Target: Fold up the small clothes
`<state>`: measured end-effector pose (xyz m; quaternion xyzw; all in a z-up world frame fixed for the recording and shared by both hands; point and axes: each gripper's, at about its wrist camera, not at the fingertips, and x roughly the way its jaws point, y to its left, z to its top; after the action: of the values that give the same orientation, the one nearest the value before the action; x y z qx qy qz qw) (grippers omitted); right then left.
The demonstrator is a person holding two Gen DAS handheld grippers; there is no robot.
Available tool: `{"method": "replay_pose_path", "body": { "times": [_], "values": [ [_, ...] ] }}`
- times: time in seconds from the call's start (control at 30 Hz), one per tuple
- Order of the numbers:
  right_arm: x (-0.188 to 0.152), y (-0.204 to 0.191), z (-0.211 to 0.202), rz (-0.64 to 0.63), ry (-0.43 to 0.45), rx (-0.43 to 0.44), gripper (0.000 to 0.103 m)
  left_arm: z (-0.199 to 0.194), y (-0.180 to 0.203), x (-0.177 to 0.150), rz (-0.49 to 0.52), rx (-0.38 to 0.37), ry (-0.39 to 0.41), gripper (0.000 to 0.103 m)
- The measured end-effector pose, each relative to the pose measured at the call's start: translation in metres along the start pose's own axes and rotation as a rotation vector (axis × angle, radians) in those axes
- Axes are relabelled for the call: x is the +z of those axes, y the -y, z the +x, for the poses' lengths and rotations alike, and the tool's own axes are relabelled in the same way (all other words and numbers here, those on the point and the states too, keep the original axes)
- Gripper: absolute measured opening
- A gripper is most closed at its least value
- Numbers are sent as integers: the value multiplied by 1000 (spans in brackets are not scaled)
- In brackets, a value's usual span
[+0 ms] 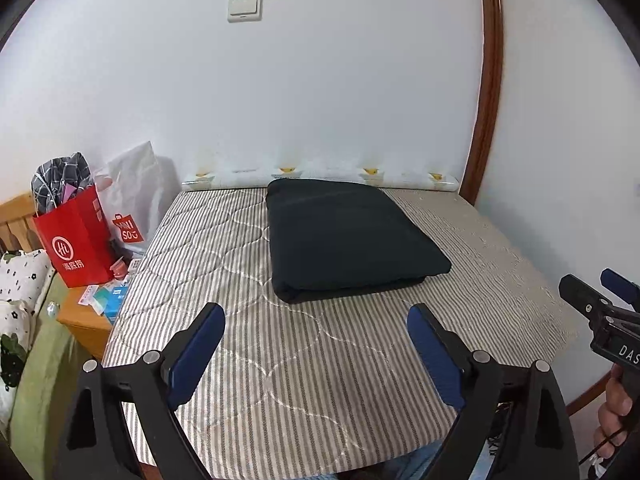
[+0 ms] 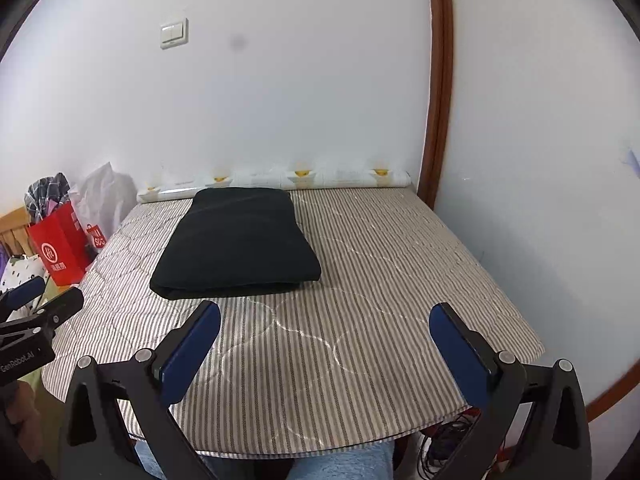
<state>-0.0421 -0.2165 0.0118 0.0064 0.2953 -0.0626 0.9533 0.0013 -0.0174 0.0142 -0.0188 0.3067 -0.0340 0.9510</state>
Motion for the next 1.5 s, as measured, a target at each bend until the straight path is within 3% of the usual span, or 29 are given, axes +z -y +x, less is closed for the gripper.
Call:
{"method": "replay_pose_path", "body": {
  "times": [1.5],
  "values": [
    [-6, -7, -2, 5, -16, -23, 103, -7, -1, -3, -23, 24, 3, 93]
  ]
}}
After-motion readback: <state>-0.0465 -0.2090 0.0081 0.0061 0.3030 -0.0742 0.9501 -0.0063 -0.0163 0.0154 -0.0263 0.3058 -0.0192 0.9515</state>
